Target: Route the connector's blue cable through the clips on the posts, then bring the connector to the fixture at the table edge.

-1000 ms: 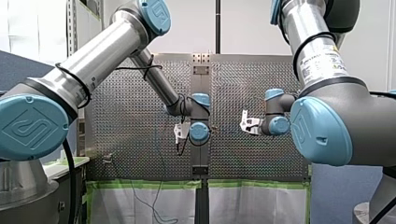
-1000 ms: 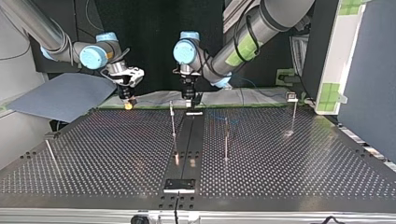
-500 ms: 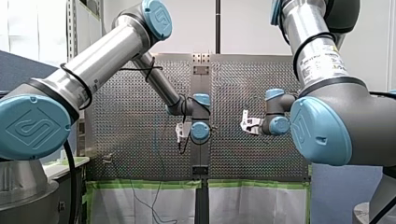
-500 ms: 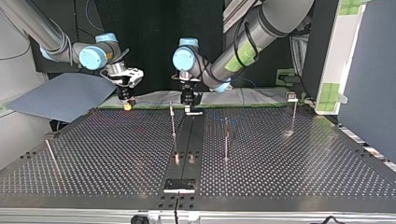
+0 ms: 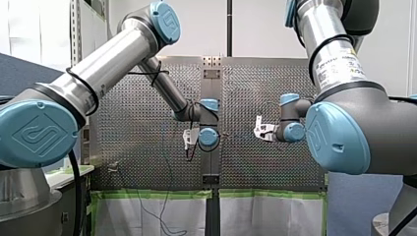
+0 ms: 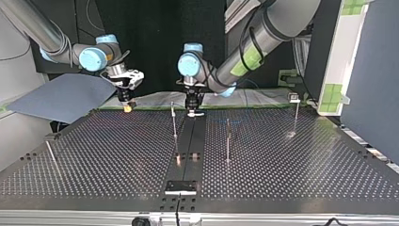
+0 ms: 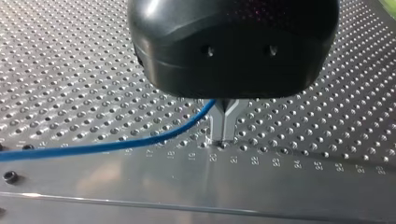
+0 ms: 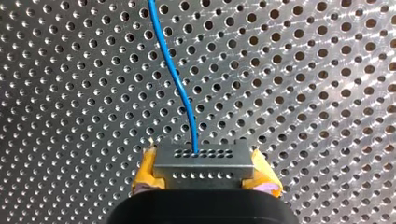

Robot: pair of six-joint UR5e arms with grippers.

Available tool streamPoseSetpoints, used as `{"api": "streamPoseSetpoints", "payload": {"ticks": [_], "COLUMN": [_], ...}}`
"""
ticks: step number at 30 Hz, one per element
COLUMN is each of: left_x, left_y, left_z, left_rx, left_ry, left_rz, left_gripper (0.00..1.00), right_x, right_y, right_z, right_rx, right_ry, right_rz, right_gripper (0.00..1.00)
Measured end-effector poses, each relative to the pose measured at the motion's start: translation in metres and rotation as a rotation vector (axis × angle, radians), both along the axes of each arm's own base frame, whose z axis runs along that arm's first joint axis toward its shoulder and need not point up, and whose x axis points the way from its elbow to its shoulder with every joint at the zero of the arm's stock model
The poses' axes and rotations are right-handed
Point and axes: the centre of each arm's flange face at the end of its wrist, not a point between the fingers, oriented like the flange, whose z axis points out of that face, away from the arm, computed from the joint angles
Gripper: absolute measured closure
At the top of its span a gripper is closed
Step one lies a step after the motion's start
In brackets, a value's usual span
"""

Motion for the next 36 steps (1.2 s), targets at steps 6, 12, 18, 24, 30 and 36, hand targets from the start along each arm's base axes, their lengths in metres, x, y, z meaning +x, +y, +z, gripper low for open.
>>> {"api": "streamPoseSetpoints", "payload": {"ticks": [6, 12, 18, 24, 30, 36], "left_x": [0.006, 0.011, 0.026, 0.036, 0.046, 0.056], "left_y": [0.002, -0.001, -0.002, 0.001, 0.009, 0.016], "left_z": [-0.007, -0.026, -0.024, -0.018, -0.015, -0.011], "left_rx": [0.007, 0.016, 0.010, 0.005, 0.003, 0.007], "left_ry": [0.016, 0.033, 0.031, 0.024, 0.020, 0.018], "left_rz": [-0.003, -0.002, 0.007, 0.017, 0.033, 0.048], "left_gripper": [1.00, 1.00, 1.00, 1.00, 1.00, 1.00], "right_x": [0.000, 0.001, 0.001, 0.000, 0.001, 0.004], "right_y": [-0.002, -0.006, -0.011, -0.018, -0.027, -0.032], "right_z": [0.001, 0.003, 0.007, 0.009, -0.001, -0.021], "right_rx": [-0.003, -0.008, -0.012, -0.018, -0.003, 0.016], "right_ry": [-0.001, -0.003, -0.005, -0.007, 0.009, 0.014], "right_rz": [0.000, -0.001, -0.003, -0.008, -0.011, -0.008], "right_gripper": [1.00, 1.00, 1.00, 1.00, 1.00, 1.00]}}
